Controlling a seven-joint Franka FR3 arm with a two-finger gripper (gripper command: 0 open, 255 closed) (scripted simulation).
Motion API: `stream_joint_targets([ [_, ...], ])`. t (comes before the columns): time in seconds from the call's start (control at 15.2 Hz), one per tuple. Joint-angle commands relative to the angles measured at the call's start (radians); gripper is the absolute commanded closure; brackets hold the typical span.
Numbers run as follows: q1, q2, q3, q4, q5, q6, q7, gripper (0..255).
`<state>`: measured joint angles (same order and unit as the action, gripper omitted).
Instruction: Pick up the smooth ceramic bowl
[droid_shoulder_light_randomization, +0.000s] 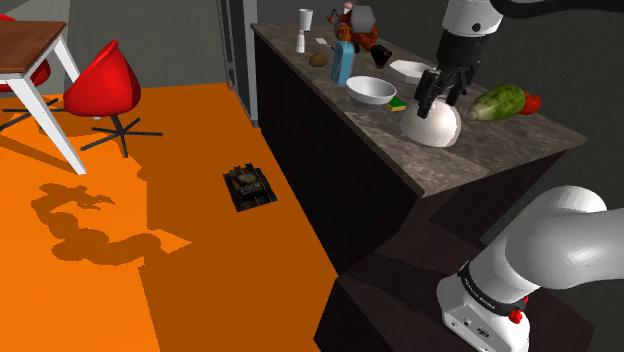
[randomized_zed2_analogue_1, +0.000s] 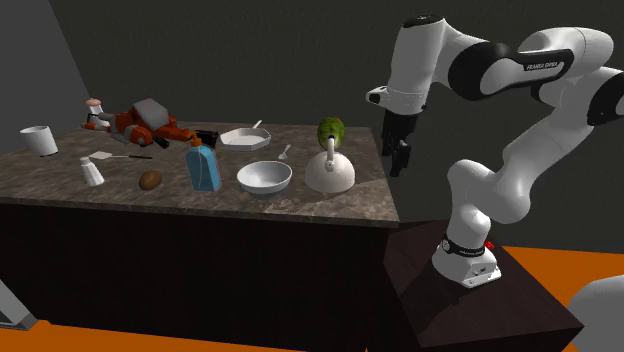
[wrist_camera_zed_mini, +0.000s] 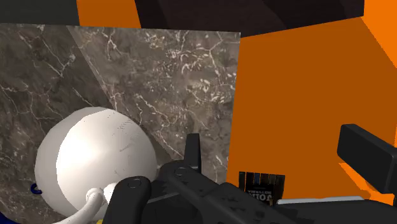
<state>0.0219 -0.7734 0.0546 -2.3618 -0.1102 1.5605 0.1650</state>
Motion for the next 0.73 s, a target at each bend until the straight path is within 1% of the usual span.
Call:
stream_joint_targets([
  [0.0,0.000,0.000,0.000,0.000,0.000,0.000,0.000,0],
  [0.33,-0.018,0.173,-0.032,0.061,-0.058,0.112,-0.054,0],
  [0.66,-0.035,0.355,-0.057,0.154,-0.106,0.203,-0.101,0],
])
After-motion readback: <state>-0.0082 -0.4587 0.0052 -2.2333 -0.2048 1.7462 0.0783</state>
